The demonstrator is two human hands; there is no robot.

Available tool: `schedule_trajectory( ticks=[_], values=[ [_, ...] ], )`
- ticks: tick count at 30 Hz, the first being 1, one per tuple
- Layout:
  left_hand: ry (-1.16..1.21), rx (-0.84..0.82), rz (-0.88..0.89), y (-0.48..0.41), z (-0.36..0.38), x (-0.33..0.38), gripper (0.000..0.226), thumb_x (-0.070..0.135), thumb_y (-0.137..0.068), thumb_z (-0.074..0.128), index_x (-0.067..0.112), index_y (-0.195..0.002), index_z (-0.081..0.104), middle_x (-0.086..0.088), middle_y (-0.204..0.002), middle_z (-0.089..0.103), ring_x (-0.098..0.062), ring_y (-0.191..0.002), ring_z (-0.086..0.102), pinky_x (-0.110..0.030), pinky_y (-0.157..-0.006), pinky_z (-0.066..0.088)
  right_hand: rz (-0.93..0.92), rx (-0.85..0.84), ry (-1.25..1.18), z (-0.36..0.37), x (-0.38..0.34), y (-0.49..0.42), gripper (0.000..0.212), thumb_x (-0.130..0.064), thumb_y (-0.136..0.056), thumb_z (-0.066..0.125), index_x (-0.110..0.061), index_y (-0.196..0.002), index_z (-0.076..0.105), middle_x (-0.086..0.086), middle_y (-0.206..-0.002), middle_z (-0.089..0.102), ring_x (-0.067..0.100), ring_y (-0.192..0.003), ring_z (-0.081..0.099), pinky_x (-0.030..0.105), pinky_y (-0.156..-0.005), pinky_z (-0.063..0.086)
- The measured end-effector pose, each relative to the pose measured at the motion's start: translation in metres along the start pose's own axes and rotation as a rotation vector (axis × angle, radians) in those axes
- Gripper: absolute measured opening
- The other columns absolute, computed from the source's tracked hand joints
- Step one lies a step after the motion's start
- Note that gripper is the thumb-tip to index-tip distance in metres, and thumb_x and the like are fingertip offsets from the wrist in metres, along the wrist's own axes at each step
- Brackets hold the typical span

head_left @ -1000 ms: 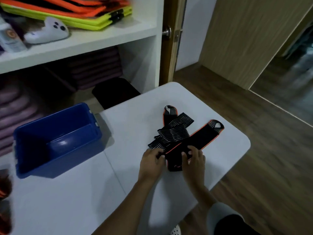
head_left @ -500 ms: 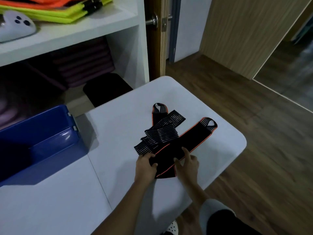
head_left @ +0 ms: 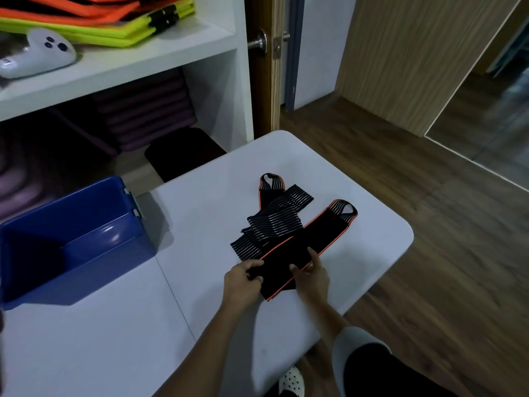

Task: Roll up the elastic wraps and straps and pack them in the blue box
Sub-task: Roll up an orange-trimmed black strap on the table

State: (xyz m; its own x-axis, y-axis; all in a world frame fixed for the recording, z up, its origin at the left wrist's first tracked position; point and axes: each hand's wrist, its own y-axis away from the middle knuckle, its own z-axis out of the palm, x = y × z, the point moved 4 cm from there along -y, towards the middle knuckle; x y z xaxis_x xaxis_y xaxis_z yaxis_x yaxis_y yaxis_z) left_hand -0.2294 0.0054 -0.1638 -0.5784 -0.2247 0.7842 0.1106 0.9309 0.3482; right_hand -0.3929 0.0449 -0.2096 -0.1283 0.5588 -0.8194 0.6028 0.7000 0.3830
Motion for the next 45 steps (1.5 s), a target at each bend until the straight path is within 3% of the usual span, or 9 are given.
schedule_trajectory(
  ticks=[13, 21, 26, 32, 35, 38, 40, 42, 45],
  values=[
    [-0.014, -0.266, 0.083, 0.058, -0.05, -0.058, 0.055, -0.007, -0.076, 0.053, 0.027, -0.118, 0.063, 0.005, -0.117, 0.054, -0.007, -0.108, 0.049, -0.003, -0.072, 0.041, -0.085, -0.149, -0.357, 0.011, -0.01, 0.024, 0.075, 0.019, -0.076, 0.058, -0.019, -0.139, 0.042, 0.012, -0.123, 0.057, 0.024, -0.098, 0.061, 0.022, -0.073, 0.057],
    [0.059, -0.26, 0.124, 0.103, -0.11, -0.102, 0.061, 0.001, -0.06, 0.056, 0.028, -0.114, 0.064, 0.005, -0.112, 0.055, 0.009, -0.1, 0.05, -0.006, -0.081, 0.042, -0.261, -0.391, -0.331, 0.058, -0.031, 0.074, 0.109, 0.027, -0.069, 0.058, -0.042, -0.143, 0.019, 0.012, -0.138, 0.048, 0.026, -0.11, 0.058, 0.024, -0.075, 0.056],
    [0.105, -0.139, 0.165, 0.124, -0.153, -0.127, 0.067, -0.019, -0.064, 0.054, 0.024, -0.114, 0.064, 0.002, -0.112, 0.055, 0.017, -0.098, 0.047, 0.0, -0.08, 0.038, -0.352, -0.494, -0.271, 0.099, -0.065, 0.112, 0.11, 0.028, -0.068, 0.06, -0.033, -0.147, 0.013, 0.001, -0.142, 0.041, 0.016, -0.121, 0.05, 0.015, -0.081, 0.051],
    [0.203, -0.009, 0.152, 0.136, -0.188, -0.147, 0.066, -0.006, -0.057, 0.053, 0.02, -0.117, 0.062, 0.004, -0.117, 0.052, 0.015, -0.102, 0.049, -0.001, -0.086, 0.037, -0.48, -0.589, -0.088, 0.148, -0.103, 0.131, 0.122, 0.014, -0.062, 0.071, -0.046, -0.145, 0.003, -0.002, -0.149, 0.033, 0.018, -0.134, 0.038, 0.046, -0.108, 0.039],
    [0.187, 0.005, 0.121, 0.133, -0.189, -0.158, 0.068, -0.016, -0.065, 0.055, 0.019, -0.123, 0.058, 0.005, -0.118, 0.049, 0.009, -0.105, 0.048, -0.001, -0.087, 0.036, -0.511, -0.652, -0.024, 0.168, -0.114, 0.127, 0.126, 0.015, -0.062, 0.068, -0.05, -0.143, -0.002, -0.004, -0.147, 0.035, 0.017, -0.129, 0.043, 0.035, -0.098, 0.048],
    [0.121, -0.034, 0.066, 0.13, -0.178, -0.175, 0.07, -0.01, -0.063, 0.057, 0.018, -0.127, 0.053, 0.001, -0.118, 0.047, 0.0, -0.107, 0.049, 0.0, -0.087, 0.035, -0.54, -0.611, 0.035, 0.176, -0.105, 0.121, 0.113, 0.027, -0.06, 0.06, -0.025, -0.148, 0.012, 0.0, -0.135, 0.04, 0.001, -0.103, 0.056, 0.009, -0.073, 0.049],
    [0.102, -0.084, -0.005, 0.13, -0.167, -0.189, 0.076, 0.004, -0.058, 0.056, 0.017, -0.132, 0.048, -0.002, -0.12, 0.044, -0.012, -0.114, 0.048, -0.005, -0.092, 0.038, -0.481, -0.575, 0.101, 0.18, -0.084, 0.117, 0.107, 0.027, -0.062, 0.061, -0.02, -0.147, 0.015, 0.006, -0.133, 0.039, -0.004, -0.081, 0.061, 0.009, -0.062, 0.049],
    [0.095, -0.119, -0.072, 0.131, -0.158, -0.205, 0.081, 0.011, -0.055, 0.057, 0.018, -0.135, 0.044, -0.005, -0.123, 0.04, -0.022, -0.118, 0.049, -0.029, -0.099, 0.045, -0.373, -0.594, 0.211, 0.181, -0.059, 0.12, 0.106, 0.016, -0.071, 0.067, -0.022, -0.149, 0.008, 0.009, -0.144, 0.025, 0.014, -0.102, 0.057, 0.009, -0.062, 0.048],
    [0.066, -0.133, -0.049, 0.128, -0.147, -0.215, 0.075, 0.009, -0.065, 0.065, 0.023, -0.135, 0.043, -0.01, -0.121, 0.035, -0.033, -0.112, 0.053, -0.052, -0.094, 0.048, -0.43, -0.582, 0.432, 0.186, -0.036, 0.126, 0.092, -0.012, -0.075, 0.076, -0.025, -0.148, 0.021, 0.016, -0.152, 0.016, 0.034, -0.136, 0.028, 0.032, -0.105, 0.037]
  ],
)
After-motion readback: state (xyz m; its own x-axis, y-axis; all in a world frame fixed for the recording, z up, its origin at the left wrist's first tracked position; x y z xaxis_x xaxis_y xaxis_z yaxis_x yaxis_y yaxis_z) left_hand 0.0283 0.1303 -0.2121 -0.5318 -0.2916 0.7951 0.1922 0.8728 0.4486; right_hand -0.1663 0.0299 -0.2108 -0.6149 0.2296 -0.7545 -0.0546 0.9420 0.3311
